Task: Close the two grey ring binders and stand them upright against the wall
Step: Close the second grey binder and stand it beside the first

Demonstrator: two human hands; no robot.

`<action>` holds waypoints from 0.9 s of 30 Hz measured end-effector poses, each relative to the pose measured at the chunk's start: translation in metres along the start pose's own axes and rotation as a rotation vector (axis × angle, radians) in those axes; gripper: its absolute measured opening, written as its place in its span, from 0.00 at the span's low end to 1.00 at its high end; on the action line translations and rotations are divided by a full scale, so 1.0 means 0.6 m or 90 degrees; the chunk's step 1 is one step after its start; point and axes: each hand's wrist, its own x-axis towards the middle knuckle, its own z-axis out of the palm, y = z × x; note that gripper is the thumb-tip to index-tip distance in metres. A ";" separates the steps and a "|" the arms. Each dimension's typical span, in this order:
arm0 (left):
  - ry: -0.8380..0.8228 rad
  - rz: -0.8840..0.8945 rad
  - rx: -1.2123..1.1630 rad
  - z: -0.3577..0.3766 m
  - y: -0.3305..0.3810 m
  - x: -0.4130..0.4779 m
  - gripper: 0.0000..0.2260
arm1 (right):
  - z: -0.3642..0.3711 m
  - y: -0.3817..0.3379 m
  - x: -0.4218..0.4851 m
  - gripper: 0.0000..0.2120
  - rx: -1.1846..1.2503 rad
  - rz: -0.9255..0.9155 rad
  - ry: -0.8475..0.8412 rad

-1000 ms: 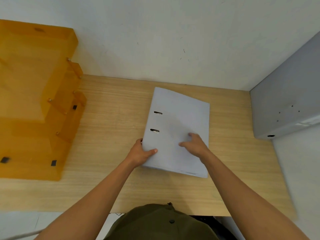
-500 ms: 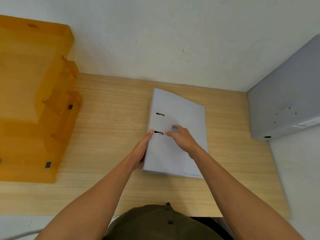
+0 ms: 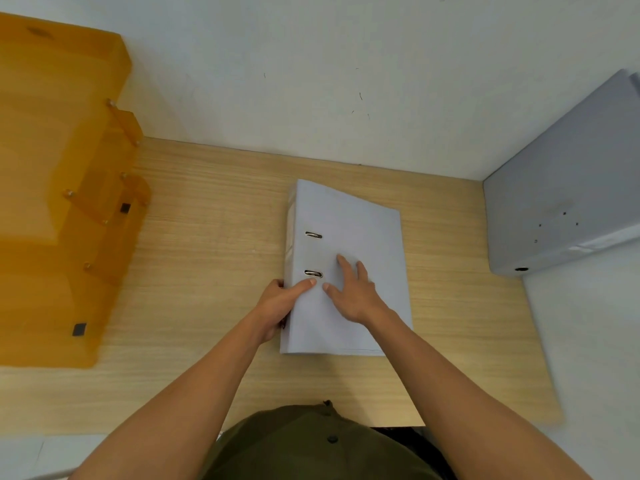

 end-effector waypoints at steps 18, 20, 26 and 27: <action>-0.359 0.005 -0.183 0.010 0.053 -0.038 0.23 | -0.095 -0.066 -0.081 0.41 0.368 -0.086 0.052; -0.369 0.062 -0.102 0.033 0.084 -0.056 0.18 | -0.113 -0.064 -0.097 0.41 0.371 -0.118 0.123; -0.341 0.267 0.036 0.110 0.110 -0.107 0.24 | -0.175 -0.044 -0.123 0.40 0.380 -0.203 0.231; -0.331 0.311 0.052 0.126 0.116 -0.114 0.27 | -0.192 -0.039 -0.129 0.40 0.386 -0.218 0.253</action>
